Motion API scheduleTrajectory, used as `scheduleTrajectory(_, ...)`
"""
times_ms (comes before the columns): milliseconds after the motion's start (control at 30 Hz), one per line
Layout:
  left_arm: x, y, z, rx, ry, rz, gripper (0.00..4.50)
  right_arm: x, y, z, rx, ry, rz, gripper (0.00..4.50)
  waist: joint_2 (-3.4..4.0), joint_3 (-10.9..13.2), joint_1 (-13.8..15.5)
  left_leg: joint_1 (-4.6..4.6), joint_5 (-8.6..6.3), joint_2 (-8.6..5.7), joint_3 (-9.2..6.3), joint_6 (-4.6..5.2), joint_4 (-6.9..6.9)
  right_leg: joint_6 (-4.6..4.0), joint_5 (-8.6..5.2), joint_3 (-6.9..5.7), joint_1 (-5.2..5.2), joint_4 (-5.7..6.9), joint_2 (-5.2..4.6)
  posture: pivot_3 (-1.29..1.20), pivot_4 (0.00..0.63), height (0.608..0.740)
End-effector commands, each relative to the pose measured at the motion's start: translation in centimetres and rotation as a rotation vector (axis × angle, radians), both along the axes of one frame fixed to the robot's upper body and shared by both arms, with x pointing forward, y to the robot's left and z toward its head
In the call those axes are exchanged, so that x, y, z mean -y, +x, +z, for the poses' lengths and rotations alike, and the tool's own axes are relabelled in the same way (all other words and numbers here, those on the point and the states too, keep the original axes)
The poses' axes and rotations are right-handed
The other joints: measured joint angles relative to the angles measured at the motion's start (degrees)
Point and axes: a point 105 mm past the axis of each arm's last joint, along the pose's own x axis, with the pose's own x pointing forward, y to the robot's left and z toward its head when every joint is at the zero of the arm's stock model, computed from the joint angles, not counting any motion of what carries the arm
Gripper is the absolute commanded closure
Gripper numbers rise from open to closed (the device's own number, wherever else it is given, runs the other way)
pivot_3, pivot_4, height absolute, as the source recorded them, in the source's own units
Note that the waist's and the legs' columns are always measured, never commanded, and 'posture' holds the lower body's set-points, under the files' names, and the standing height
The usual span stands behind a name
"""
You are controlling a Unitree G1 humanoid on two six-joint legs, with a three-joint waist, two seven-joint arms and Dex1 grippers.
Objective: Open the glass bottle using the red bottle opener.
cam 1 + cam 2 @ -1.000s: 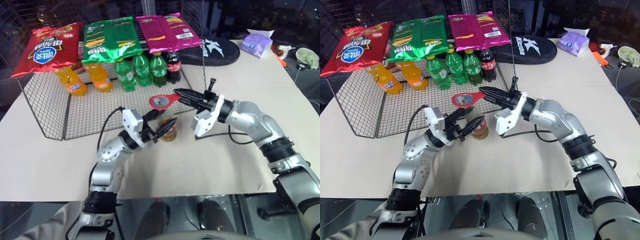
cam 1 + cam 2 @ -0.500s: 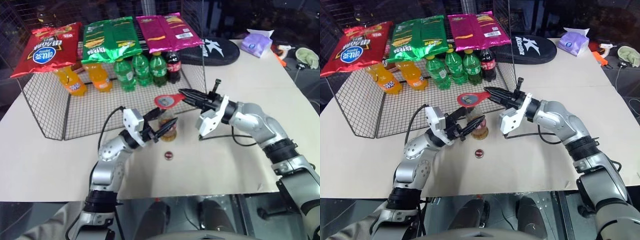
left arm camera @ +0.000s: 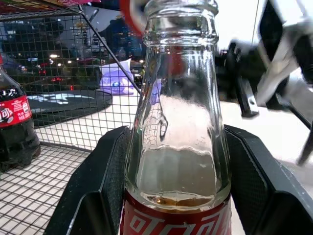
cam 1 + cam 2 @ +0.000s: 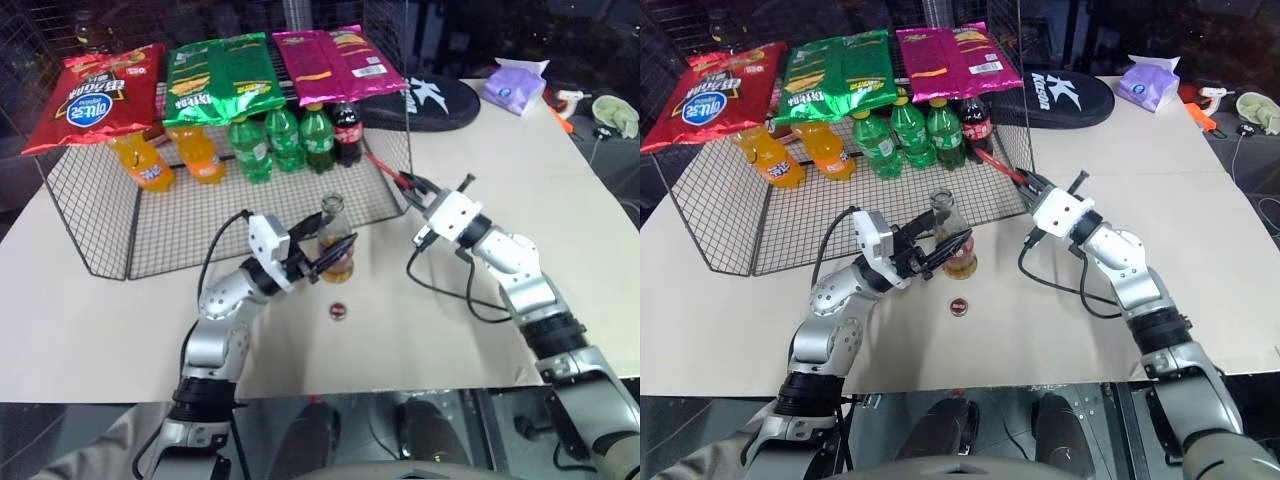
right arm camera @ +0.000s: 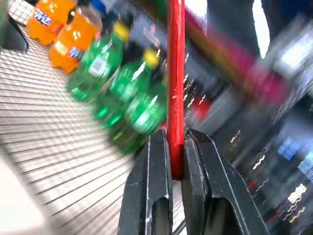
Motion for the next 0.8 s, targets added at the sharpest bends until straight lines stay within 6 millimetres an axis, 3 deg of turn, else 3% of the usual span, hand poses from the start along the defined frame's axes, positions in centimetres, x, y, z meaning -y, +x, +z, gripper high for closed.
scheduleTrajectory(33,-0.1,-0.1,0.4,0.017,-0.007,0.010,2.04,0.3,-0.6,0.7,-0.090,0.081,0.036,4.50,0.00,0.00,0.02,0.00,0.00,0.01,-0.01,0.00,0.00,0.00,0.00,-0.01,0.00,0.00,0.00,0.00,0.150,0.740)
scheduleTrajectory(133,-0.1,-0.2,0.3,0.015,-0.009,0.010,2.04,0.2,-0.9,0.1,-0.145,0.111,0.042,4.50,0.00,0.00,0.05,0.00,0.00,0.00,-0.01,0.00,0.00,0.00,0.00,-0.01,0.00,0.00,0.00,0.00,0.150,0.740)
scheduleTrajectory(300,-0.3,-0.1,0.5,0.025,-0.009,0.023,0.03,-0.1,-1.1,-0.9,-0.331,0.246,0.057,4.50,0.00,0.00,0.02,-0.01,0.00,0.00,-0.01,0.00,-0.01,0.00,0.00,-0.01,-0.03,0.00,0.00,0.00,0.150,0.740)
scheduleTrajectory(500,-0.2,0.0,0.5,0.029,-0.007,0.023,0.03,-0.8,-2.1,-2.4,-0.557,0.335,0.113,4.50,0.00,0.00,0.09,-0.06,0.00,0.00,-0.02,0.00,-0.03,0.00,0.00,-0.01,-0.07,-0.01,-0.02,0.00,0.150,0.740)
scheduleTrajectory(800,-0.3,-0.1,0.2,0.027,-0.012,0.022,0.03,-0.6,-2.4,-3.0,-0.577,0.313,0.092,4.50,0.00,0.00,0.07,-0.05,0.00,0.00,-0.01,0.00,-0.07,0.00,0.00,-0.01,-0.10,-0.01,-0.01,0.00,0.150,0.740)
